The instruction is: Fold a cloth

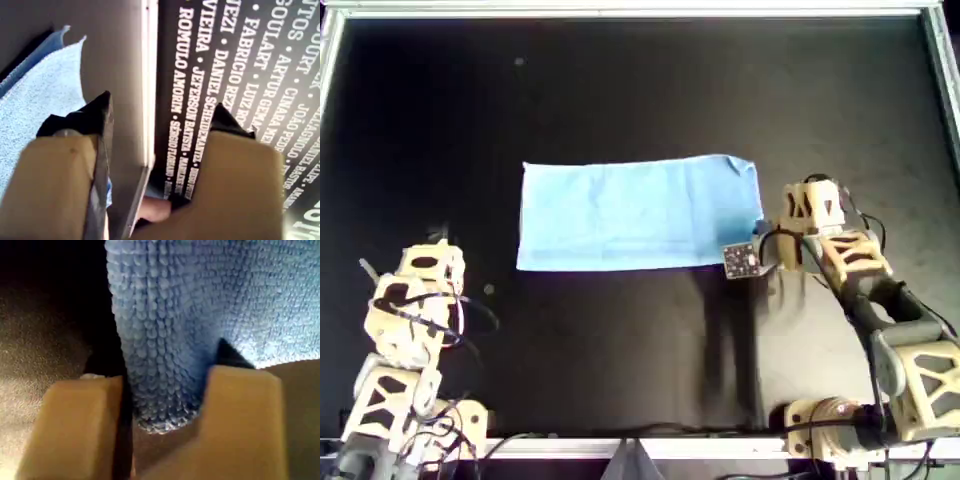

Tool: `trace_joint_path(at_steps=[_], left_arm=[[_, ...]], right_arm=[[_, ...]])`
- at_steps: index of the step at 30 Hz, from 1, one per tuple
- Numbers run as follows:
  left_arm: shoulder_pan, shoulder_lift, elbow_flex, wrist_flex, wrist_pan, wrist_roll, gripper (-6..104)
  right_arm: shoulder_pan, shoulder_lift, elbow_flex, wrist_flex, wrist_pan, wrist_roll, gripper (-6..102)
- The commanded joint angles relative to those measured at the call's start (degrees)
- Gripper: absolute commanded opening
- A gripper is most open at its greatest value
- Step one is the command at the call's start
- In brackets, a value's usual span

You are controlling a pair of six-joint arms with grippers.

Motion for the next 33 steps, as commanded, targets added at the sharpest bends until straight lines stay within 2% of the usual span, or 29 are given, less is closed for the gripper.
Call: trace_joint_path(at_steps=[1,6,8,18,27,30,33], left_arm=[[1.41,0.35,-0.79,-0.18,-0.35,0.35,70],[1.41,0.35,-0.79,-0.18,-0.35,0.35,70],[1.41,0.35,-0.79,-0.18,-0.35,0.35,70],[1.41,0.35,-0.79,-0.18,-0.35,0.35,70],[1.41,0.35,-0.79,-0.18,-0.35,0.35,70],[1.41,0.35,-0.79,-0.18,-0.35,0.35,70],[1.41,0.35,-0.79,-0.18,-0.35,0.35,70]], right_arm=[[0.00,1.32,-1.85,-0.09,0.62,0.26,31],[0.44,0.26,-1.85,-0.18,0.62,0.26,4],[0.44,0.18,-1.76,-0.18,0.62,0.26,-3],[0.53,2.29,-1.85,-0.18,0.70,-0.09,-1],[0.97,18.81,-1.76,-0.09,0.70,0.09,-1],[3.43,21.80,-2.11,-0.09,0.70,-0.18,-1],[7.56,21.45,-3.87,-0.09,0.70,0.35,-1]])
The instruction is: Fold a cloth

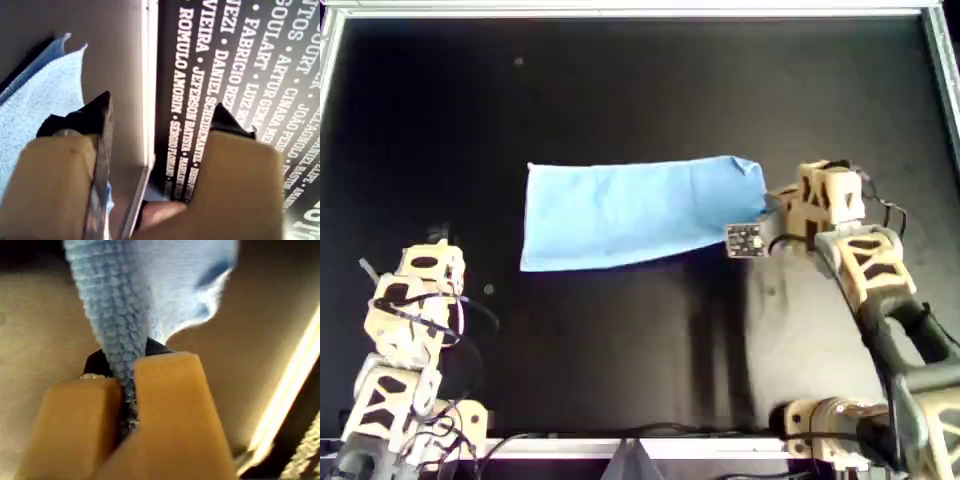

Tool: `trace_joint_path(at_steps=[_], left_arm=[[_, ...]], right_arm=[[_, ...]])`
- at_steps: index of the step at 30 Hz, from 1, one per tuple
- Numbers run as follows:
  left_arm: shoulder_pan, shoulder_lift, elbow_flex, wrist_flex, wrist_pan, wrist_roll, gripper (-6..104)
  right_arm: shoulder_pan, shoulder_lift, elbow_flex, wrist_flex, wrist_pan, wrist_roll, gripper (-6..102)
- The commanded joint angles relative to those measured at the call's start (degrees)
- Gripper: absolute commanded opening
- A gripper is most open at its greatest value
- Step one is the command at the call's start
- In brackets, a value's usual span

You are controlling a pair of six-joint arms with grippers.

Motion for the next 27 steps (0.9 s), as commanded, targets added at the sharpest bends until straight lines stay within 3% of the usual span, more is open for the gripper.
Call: trace_joint_path(at_steps=[1,9,27], left_arm=[[1.41,0.35,-0.79,-0.18,-0.35,0.35,70],[1.41,0.35,-0.79,-0.18,-0.35,0.35,70],[1.49,0.35,-0.79,-0.18,-0.35,0.35,70]], right_arm=[[4.92,3.43,-5.01,-0.09,-0.18,0.35,-1],[18.37,-5.54,-17.75,-0.18,0.70,0.44,-1],[32.70,-45.26,-69.17,-0.18,-0.09,0.35,-1]])
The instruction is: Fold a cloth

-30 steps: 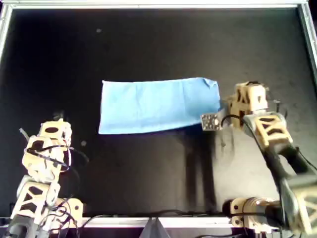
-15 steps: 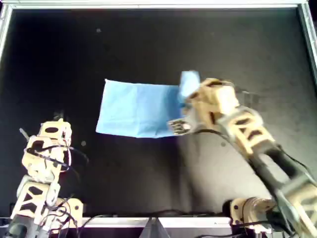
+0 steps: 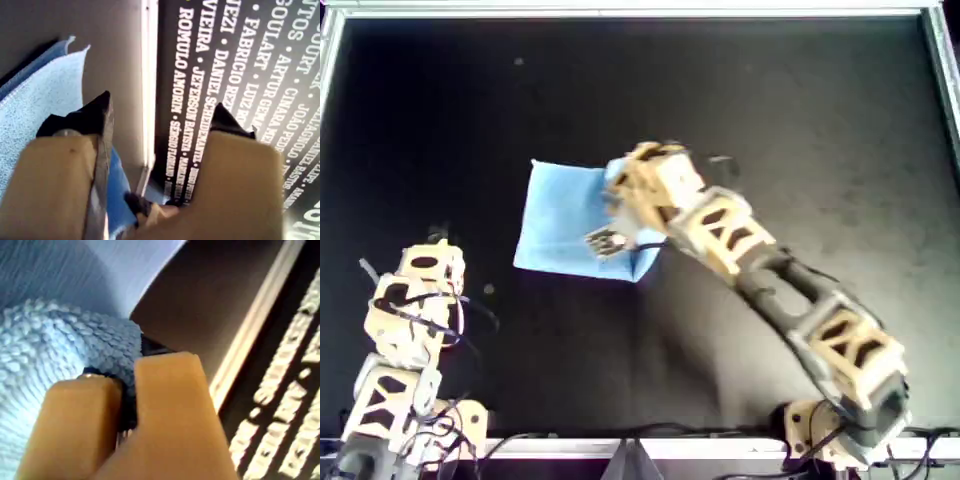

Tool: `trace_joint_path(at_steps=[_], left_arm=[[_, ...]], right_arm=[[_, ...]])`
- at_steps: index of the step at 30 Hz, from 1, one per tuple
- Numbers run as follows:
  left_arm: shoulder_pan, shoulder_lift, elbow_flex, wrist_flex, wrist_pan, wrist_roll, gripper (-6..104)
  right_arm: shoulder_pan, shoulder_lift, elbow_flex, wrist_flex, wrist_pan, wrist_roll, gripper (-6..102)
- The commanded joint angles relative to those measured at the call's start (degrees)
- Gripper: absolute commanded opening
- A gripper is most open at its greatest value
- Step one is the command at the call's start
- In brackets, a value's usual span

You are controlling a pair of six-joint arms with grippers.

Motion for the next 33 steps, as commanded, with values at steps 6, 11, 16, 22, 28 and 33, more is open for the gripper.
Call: trace_joint_path(at_steps=[6,11,16,22,28,33], left_arm=[[1.49,0.35,-0.79,-0.18,-0.35,0.35,70],[1.49,0.35,-0.79,-0.18,-0.35,0.35,70],[1.49,0.35,-0.79,-0.18,-0.35,0.35,70],[1.49,0.35,-0.79,-0.18,-0.35,0.35,70],[1.49,0.35,-0.79,-0.18,-0.35,0.35,70],[1.49,0.35,-0.79,-0.18,-0.35,0.35,70]], right_arm=[[6.50,-8.17,-21.18,-0.18,-0.53,-0.35,-1],[8.61,-13.10,-25.49,-0.18,-0.53,0.18,0],[11.07,-16.44,-25.93,-0.18,-0.53,0.18,0],[13.18,-17.93,-26.02,-0.26,-0.18,0.26,4],[13.18,-17.84,-25.93,-0.18,0.44,0.26,37],[12.30,-16.52,-24.61,0.00,0.44,0.26,47]])
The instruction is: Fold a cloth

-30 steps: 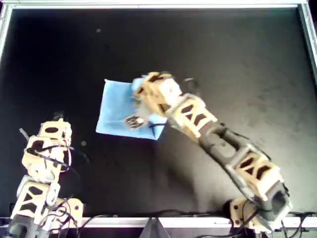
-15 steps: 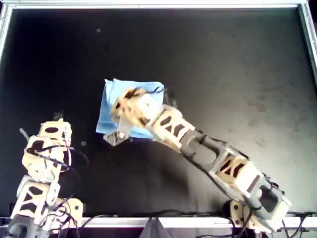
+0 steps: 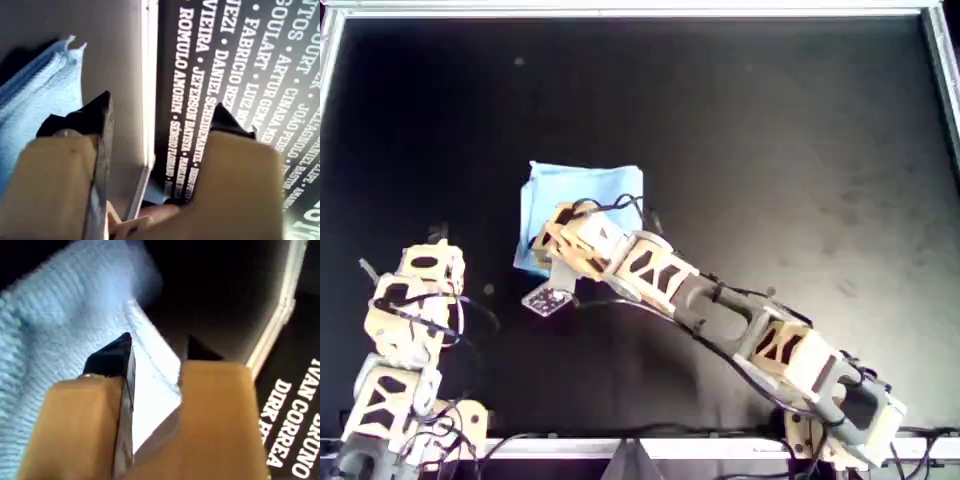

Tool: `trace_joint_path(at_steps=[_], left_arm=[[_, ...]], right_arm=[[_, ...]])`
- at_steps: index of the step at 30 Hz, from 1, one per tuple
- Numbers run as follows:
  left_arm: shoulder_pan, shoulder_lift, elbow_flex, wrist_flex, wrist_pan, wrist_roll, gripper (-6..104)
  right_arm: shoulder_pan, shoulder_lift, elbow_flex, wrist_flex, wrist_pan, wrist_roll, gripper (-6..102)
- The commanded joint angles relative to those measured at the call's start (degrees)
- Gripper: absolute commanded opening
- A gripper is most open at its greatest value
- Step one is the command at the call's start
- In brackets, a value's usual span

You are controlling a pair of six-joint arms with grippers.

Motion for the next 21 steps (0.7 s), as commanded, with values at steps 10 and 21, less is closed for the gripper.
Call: trace_joint_path(at_steps=[10,21], left_arm=[[1.49,0.35,-0.79,-0.18,-0.35,0.35,70],[1.49,0.35,-0.79,-0.18,-0.35,0.35,70]], right_arm=[[-7.56,13.36,-3.08,8.44,0.09,-0.70,42],[-29.44,29.36,-3.16,46.93,-0.88,0.00,-2]])
